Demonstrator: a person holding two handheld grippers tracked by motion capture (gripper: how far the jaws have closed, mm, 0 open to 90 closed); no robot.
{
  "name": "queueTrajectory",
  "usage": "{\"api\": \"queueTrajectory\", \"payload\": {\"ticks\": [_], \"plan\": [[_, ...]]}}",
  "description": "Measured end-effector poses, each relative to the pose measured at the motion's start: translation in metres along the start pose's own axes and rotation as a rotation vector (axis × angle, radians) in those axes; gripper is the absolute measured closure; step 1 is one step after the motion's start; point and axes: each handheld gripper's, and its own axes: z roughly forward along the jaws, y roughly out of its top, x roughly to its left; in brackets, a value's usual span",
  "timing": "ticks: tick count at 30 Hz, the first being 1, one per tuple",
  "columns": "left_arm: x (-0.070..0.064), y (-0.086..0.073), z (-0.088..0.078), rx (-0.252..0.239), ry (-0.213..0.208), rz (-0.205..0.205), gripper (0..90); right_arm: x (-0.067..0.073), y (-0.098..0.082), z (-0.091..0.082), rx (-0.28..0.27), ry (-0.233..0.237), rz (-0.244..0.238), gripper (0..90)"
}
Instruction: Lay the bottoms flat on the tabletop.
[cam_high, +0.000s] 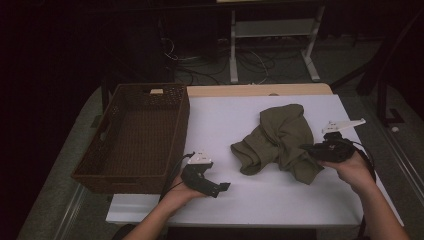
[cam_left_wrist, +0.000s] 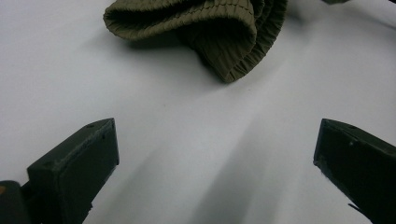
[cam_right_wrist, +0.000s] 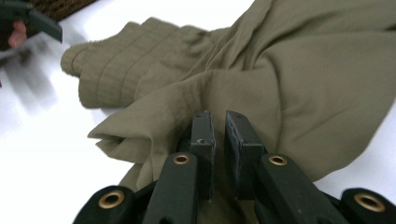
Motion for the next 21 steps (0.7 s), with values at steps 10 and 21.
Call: {"api": "queueTrajectory", "payload": {"ticks": [10, 21], "plan": [[-0.001, 0.0, 0.001, 0.001, -0.001, 0.002, 0.0, 0.01, -0.014, 0.013, 0.068, 0.007, -0.015, 80.9], [0.0, 0.0, 0.002, 0.0, -0.003, -0.007, 0.0, 0.01, -0.027, 0.034, 0.177, -0.007, -0.034, 80.9]]}}
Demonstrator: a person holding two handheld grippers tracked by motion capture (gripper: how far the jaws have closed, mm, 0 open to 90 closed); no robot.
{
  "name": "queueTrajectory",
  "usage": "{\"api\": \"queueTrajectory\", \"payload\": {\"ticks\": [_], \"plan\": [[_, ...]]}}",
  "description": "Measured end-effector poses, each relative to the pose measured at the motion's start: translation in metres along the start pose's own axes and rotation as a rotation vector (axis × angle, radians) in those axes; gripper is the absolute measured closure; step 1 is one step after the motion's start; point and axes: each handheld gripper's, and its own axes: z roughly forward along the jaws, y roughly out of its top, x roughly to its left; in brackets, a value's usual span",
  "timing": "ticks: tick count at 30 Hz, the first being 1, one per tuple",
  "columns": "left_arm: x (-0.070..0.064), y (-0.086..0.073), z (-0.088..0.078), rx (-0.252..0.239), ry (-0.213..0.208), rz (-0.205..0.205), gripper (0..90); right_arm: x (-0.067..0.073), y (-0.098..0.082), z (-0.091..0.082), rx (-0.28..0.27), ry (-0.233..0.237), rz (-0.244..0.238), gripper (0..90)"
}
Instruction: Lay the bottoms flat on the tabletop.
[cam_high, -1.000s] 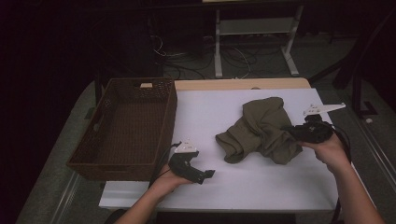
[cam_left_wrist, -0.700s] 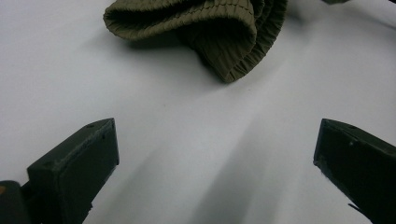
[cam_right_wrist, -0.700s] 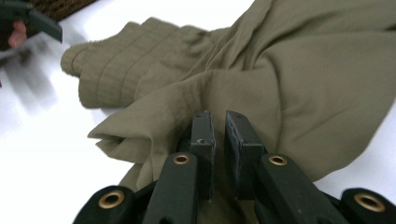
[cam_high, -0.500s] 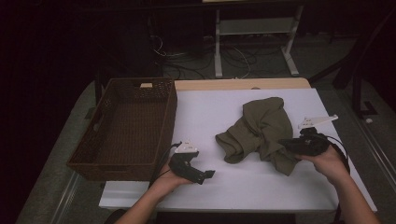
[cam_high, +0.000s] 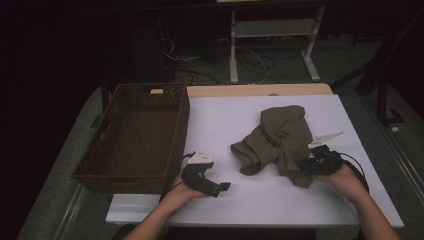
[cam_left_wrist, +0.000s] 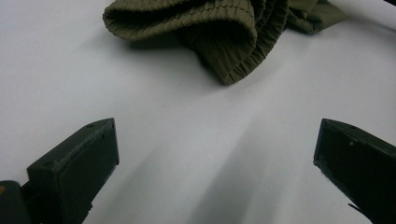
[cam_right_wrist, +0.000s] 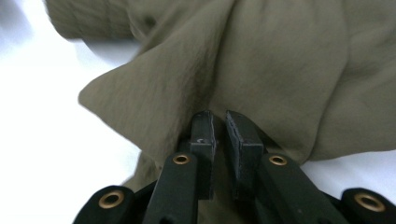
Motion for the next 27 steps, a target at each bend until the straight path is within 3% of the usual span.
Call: {"api": "queueTrajectory", "payload": {"ticks": [7, 12, 19, 27], "plan": [[0.0, 0.0, 0.001, 0.005, 0.003, 0.0, 0.0, 0.0, -0.001, 0.005, 0.015, -0.005, -0.014, 80.2], [0.0, 0.0, 0.001, 0.006, -0.002, 0.002, 0.0, -0.003, 0.001, -0.004, 0.0, 0.003, 0.001, 68.5], [0.0, 0.0, 0.001, 0.008, -0.005, 0.005, 0.0, -0.01, 0.005, -0.026, -0.127, 0.002, 0.05, 55.2], [0.0, 0.001, 0.002, 0.003, -0.009, 0.006, 0.0, -0.013, 0.014, -0.035, -0.193, -0.018, 0.061, 48.0]]}}
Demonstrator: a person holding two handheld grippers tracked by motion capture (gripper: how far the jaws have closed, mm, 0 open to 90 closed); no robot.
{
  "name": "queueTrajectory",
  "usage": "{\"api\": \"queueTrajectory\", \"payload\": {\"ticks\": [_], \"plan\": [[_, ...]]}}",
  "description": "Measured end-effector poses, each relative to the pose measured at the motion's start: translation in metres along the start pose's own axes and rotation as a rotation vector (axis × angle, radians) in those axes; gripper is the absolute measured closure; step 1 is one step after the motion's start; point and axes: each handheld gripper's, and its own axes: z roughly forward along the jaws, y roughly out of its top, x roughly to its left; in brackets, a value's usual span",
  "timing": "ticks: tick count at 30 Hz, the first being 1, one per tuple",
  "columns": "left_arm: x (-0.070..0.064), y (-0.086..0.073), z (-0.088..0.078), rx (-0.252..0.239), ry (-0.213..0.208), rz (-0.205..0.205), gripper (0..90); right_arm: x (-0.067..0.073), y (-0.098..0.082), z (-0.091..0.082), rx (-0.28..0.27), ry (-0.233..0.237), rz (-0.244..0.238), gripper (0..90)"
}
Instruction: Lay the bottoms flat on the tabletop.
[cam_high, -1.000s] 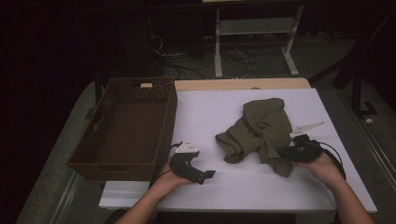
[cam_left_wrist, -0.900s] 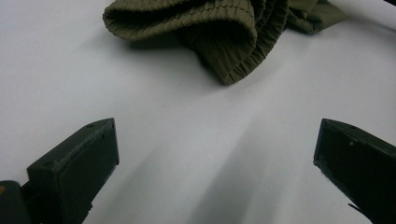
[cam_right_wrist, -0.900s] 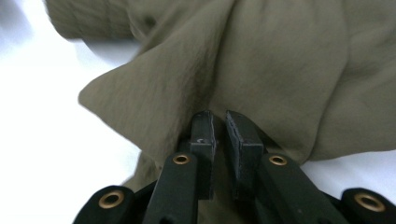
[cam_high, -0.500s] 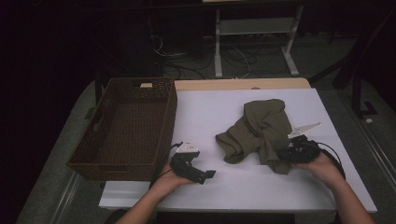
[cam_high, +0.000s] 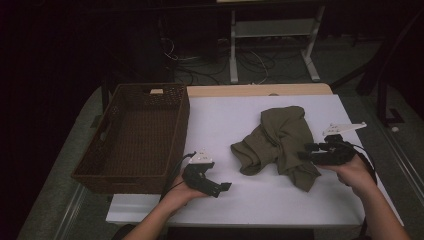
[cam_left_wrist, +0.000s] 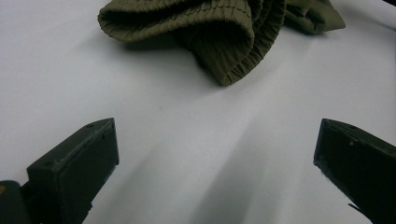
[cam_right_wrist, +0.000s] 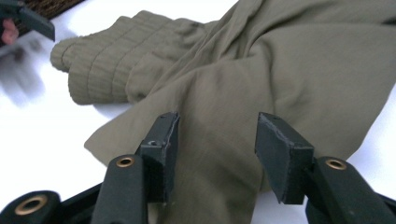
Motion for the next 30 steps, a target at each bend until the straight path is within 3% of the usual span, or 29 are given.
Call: {"api": "queueTrajectory", "payload": {"ticks": [14, 23, 30], "plan": [[0.0, 0.0, 0.0, -0.008, 0.002, -0.01, 0.0, 0.003, 0.03, 0.01, -0.044, -0.01, -0.022, 41.9], [-0.001, 0.0, 0.0, -0.015, 0.003, -0.001, 0.0, 0.003, 0.053, 0.038, -0.02, -0.002, -0.015, 42.0], [-0.001, 0.002, 0.002, -0.025, 0.009, -0.013, 0.0, 0.006, 0.067, 0.061, 0.004, 0.016, -0.013, 51.3]]}}
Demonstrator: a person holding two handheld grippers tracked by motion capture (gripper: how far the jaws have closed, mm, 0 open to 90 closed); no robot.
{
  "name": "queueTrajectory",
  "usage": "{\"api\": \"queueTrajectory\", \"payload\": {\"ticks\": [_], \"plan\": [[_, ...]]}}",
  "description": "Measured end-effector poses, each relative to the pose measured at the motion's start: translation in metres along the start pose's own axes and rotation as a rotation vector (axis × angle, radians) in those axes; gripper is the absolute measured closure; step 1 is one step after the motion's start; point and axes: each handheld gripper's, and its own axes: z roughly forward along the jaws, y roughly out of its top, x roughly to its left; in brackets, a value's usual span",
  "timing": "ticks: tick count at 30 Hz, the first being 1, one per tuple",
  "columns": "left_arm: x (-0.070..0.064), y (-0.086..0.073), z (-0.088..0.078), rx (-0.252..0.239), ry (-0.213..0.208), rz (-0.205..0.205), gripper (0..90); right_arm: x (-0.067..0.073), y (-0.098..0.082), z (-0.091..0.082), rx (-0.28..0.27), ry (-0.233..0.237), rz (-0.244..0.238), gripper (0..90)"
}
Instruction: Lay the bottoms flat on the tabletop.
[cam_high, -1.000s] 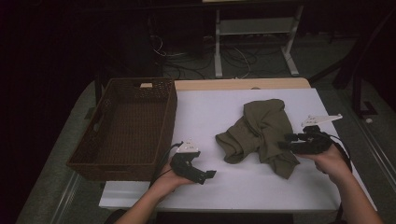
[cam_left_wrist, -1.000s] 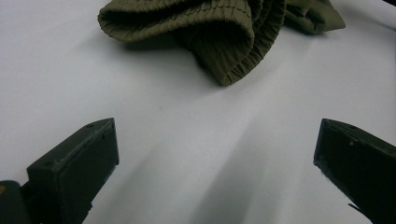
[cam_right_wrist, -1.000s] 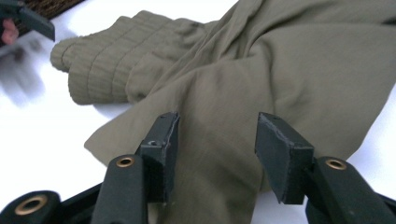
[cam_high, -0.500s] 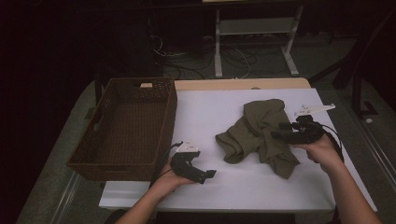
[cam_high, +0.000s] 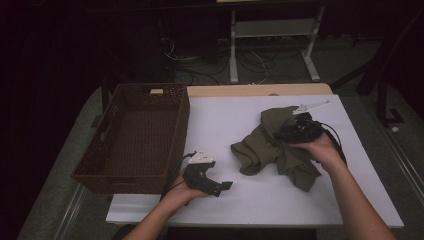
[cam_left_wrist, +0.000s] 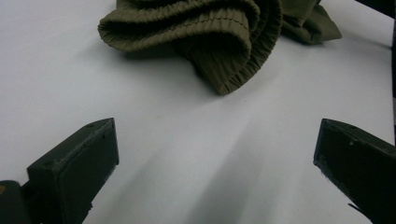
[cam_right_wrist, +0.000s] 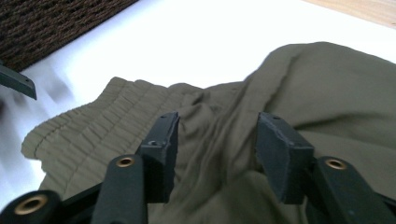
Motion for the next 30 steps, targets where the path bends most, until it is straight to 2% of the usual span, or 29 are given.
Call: {"api": "queueTrajectory", "payload": {"ticks": [2, 8, 11, 14, 21, 24, 30], "plan": [[-0.001, 0.0, 0.001, 0.007, 0.017, -0.004, 0.0, 0.001, 0.003, 0.006, 0.009, 0.002, 0.002, 52.7], [-0.001, 0.001, 0.0, 0.003, 0.033, -0.001, 0.0, 0.007, 0.0, 0.016, 0.057, -0.003, -0.022, 54.3], [0.0, 0.0, 0.0, 0.003, 0.034, -0.003, 0.0, 0.006, -0.003, 0.018, 0.065, -0.008, -0.014, 55.4], [0.0, 0.0, -0.001, -0.007, 0.023, 0.009, 0.0, 0.006, -0.005, 0.022, 0.085, -0.013, -0.018, 56.2], [-0.003, 0.0, -0.001, -0.012, 0.029, 0.033, 0.0, 0.007, -0.009, 0.028, 0.12, -0.037, -0.026, 59.4], [-0.004, 0.0, 0.001, -0.004, 0.039, 0.044, 0.0, 0.006, -0.011, 0.029, 0.121, -0.043, -0.023, 62.1], [-0.004, 0.0, 0.0, -0.006, 0.047, 0.037, 0.0, 0.005, -0.013, 0.031, 0.132, -0.06, -0.03, 71.5]]}}
